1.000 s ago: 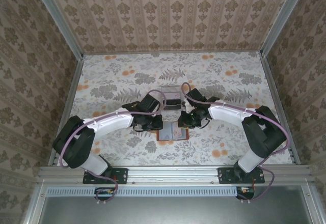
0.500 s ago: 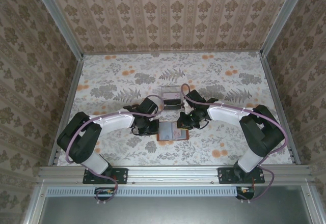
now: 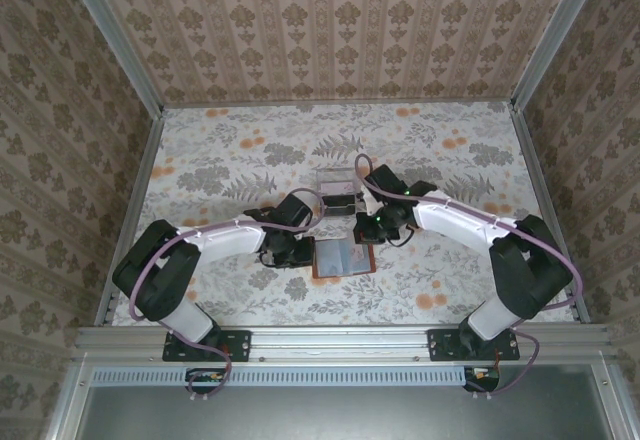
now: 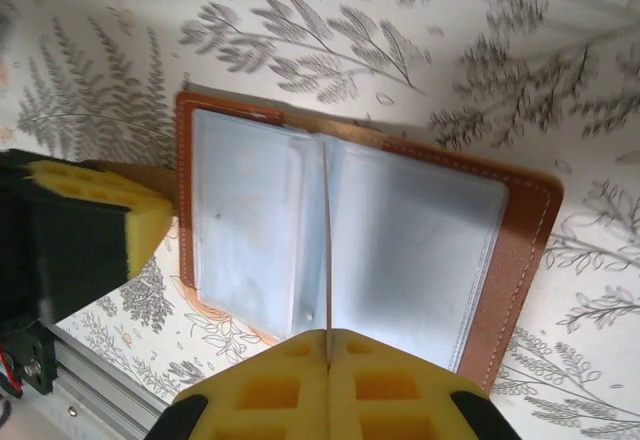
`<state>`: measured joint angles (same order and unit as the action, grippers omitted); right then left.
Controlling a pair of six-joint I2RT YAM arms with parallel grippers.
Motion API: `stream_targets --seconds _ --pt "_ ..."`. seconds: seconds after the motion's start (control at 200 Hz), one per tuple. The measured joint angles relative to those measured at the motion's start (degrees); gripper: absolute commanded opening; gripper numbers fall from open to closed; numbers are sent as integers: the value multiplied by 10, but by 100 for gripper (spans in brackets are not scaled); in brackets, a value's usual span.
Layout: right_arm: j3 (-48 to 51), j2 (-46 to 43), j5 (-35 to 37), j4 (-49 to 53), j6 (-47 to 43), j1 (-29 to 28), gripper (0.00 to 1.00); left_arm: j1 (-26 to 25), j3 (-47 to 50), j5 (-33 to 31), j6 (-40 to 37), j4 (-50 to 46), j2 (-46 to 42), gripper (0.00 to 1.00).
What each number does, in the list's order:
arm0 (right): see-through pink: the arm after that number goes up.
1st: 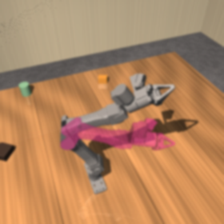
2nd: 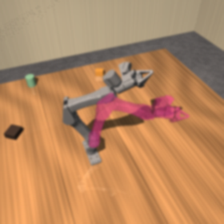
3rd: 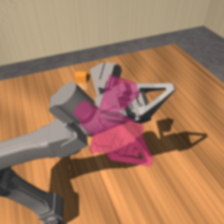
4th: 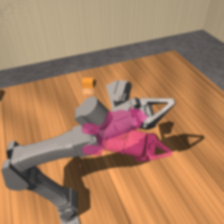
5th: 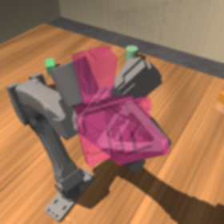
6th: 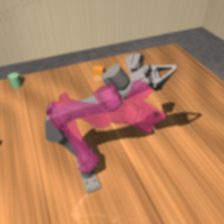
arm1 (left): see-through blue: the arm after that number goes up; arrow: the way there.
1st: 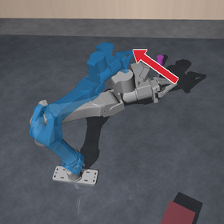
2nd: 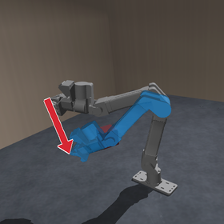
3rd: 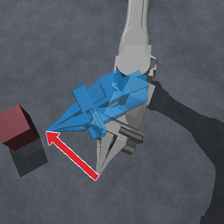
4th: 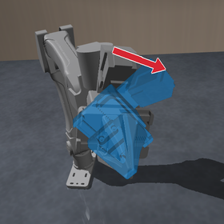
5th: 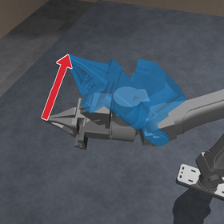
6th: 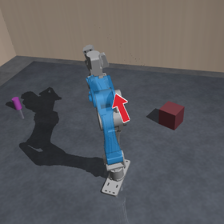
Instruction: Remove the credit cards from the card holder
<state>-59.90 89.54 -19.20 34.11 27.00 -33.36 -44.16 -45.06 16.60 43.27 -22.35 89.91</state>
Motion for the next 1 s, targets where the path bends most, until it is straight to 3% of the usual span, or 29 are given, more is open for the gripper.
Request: stream_targets --seconds 0.175,0.59,1.0 --pt "-60 -8 43 40 -122 0 4 6 -1 -4 0 0 -12 4" --pt "-183 43 117 74 -544 0 0 23 -2 16 0 40 -6 4" --pt "-364 193 152 148 -748 7 0 30 -2 40 0 65 23 4"
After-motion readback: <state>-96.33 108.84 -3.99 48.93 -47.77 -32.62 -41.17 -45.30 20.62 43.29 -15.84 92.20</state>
